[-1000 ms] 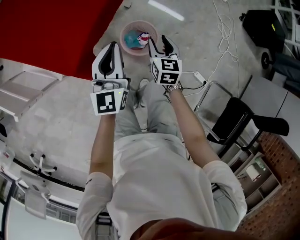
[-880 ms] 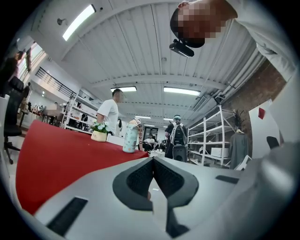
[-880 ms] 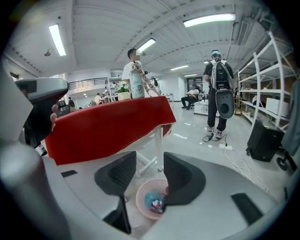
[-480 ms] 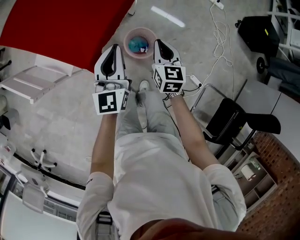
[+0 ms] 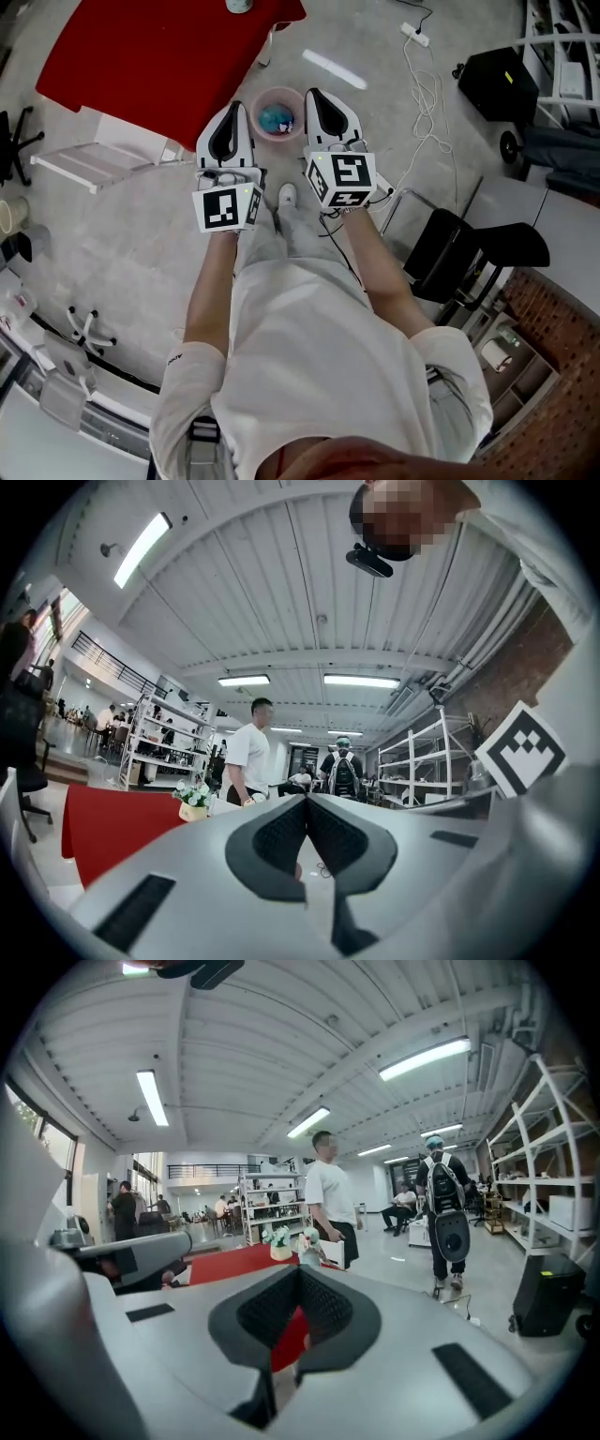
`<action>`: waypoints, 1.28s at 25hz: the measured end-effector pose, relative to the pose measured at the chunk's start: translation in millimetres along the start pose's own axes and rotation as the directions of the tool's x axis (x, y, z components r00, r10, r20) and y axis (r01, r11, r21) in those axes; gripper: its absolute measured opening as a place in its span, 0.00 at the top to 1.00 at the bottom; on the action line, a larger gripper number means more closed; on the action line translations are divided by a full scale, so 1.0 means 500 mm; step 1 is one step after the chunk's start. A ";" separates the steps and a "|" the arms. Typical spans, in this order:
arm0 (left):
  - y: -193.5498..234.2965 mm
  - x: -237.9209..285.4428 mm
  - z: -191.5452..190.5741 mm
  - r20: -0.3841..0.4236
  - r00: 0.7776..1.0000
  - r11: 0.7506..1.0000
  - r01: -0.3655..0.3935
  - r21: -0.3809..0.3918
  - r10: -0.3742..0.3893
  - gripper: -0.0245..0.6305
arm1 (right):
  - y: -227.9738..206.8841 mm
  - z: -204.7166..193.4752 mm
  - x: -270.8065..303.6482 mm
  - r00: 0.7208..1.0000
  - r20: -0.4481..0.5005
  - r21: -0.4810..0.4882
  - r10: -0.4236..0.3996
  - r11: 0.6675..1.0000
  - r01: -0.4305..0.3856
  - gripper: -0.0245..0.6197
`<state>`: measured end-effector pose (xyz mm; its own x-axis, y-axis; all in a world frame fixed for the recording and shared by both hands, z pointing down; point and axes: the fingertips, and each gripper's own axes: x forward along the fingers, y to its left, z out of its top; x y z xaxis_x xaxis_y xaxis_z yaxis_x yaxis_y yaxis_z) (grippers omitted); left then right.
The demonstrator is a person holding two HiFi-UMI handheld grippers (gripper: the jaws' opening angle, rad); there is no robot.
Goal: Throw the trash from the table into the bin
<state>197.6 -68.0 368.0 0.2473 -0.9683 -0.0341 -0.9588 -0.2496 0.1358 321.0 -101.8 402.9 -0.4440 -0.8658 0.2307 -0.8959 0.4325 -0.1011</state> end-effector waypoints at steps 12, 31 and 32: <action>0.001 -0.112 0.113 0.058 0.994 0.995 -0.095 0.034 0.093 0.96 | 0.132 0.134 -0.087 0.978 0.123 -0.023 0.167 0.986 -0.166 0.95; 0.167 -0.271 0.156 0.113 0.936 0.939 -0.341 0.042 0.335 0.96 | 0.345 0.140 -0.049 0.920 0.102 -0.076 0.377 0.925 -0.371 0.95; 0.172 -0.277 0.155 0.112 0.935 0.938 -0.344 0.040 0.338 0.96 | 0.352 0.136 -0.048 0.920 0.098 -0.077 0.380 0.924 -0.373 0.95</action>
<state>70.3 44.5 307.7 -0.1084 -0.9894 -0.0966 -0.9901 0.0987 0.0996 173.1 -21.9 313.6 -0.7499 -0.6568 0.0792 -0.6615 0.7425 -0.1052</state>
